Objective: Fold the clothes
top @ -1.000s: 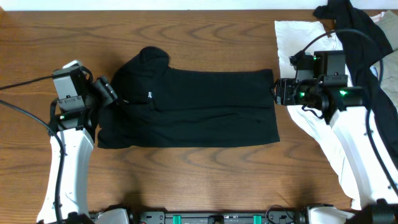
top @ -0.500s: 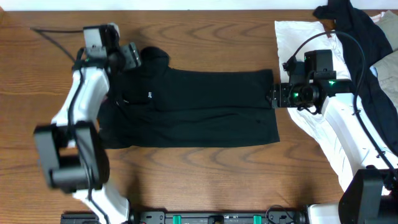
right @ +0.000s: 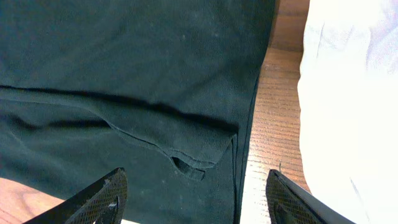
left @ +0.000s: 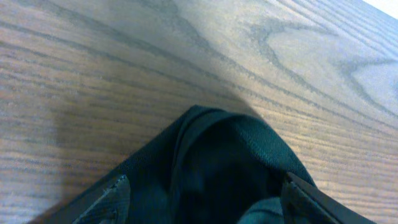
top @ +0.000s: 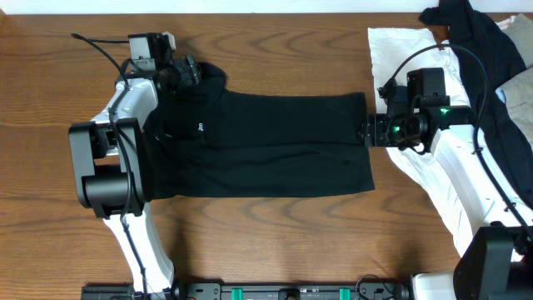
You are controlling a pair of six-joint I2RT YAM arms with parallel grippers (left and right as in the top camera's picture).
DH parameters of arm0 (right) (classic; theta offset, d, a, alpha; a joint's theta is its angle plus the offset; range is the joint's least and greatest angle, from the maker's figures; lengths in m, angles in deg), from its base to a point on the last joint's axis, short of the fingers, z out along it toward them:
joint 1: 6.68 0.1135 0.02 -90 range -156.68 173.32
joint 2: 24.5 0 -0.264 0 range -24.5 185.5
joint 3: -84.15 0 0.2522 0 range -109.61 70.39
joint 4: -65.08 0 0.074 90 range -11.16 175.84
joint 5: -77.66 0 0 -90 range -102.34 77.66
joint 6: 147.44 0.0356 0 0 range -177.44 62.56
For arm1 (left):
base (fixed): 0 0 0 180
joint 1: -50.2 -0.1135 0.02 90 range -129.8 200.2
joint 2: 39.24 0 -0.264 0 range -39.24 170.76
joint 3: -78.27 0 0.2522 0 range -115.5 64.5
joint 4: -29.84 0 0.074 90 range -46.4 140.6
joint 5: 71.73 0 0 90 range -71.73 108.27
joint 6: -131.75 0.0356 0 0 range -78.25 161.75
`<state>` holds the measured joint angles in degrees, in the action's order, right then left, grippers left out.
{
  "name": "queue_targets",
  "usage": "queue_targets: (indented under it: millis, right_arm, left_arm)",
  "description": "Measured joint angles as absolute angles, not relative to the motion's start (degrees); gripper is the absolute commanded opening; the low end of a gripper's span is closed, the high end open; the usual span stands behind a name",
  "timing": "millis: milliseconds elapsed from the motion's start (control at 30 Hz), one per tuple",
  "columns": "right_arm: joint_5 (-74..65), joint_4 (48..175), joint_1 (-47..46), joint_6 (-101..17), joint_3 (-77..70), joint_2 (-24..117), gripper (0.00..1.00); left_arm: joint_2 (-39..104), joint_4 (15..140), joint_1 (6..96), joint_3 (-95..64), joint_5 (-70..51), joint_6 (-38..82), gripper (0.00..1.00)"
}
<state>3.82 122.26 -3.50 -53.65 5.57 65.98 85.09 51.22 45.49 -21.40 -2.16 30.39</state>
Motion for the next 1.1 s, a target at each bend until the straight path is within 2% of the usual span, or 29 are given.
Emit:
queue_targets:
  millis: [33,100,433,467,533,667,700,767,933,1000,1100]
  right_arm:
    - [3.8,122.5,-3.5,-53.6,5.6,66.0,0.69]
    - [3.8,122.9,-3.5,-53.6,5.6,66.0,0.67]
    - [3.8,123.6,-3.5,-53.7,5.6,66.0,0.65]
    - [3.8,123.7,-3.5,-53.8,5.6,66.0,0.64]
    - [3.8,123.9,-3.5,-53.8,5.6,66.0,0.63]
    - [3.7,123.9,-3.5,-53.8,5.6,66.0,0.59]
    - [3.7,123.9,-3.5,-53.8,5.6,66.0,0.59]
    - [3.7,123.9,-3.5,-53.8,5.6,66.0,0.55]
    - [3.7,122.2,-3.5,-53.9,5.6,66.0,0.4]
    - [3.7,120.0,-3.5,-54.0,5.6,66.0,0.39]
    - [3.7,116.0,-3.5,-54.1,5.6,66.0,0.44]
  left_arm:
    - [85.2,50.8,45.5,-21.4,-2.2,30.3,0.77]
    - [85.3,50.6,45.5,-21.5,-2.1,29.7,0.67]
    - [88.4,50.1,46.6,-22.0,-2.2,28.4,0.62]
    - [88.4,50.1,46.7,-22.0,-2.2,28.3,0.58]
    - [88.5,50.1,46.8,-22.0,-2.2,28.3,0.38]
    - [88.7,50.2,46.9,-22.0,-2.2,28.2,0.19]
    - [88.8,50.2,46.9,-22.0,-2.2,28.2,0.11]
    - [88.9,50.4,46.9,-22.0,-2.2,28.2,0.06]
    - [88.9,51.2,46.9,-22.0,-2.2,28.0,0.06]
    - [88.8,52.3,46.8,-22.0,-2.2,28.0,0.06]
    - [87.6,54.1,46.7,-22.0,-2.1,28.2,0.06]
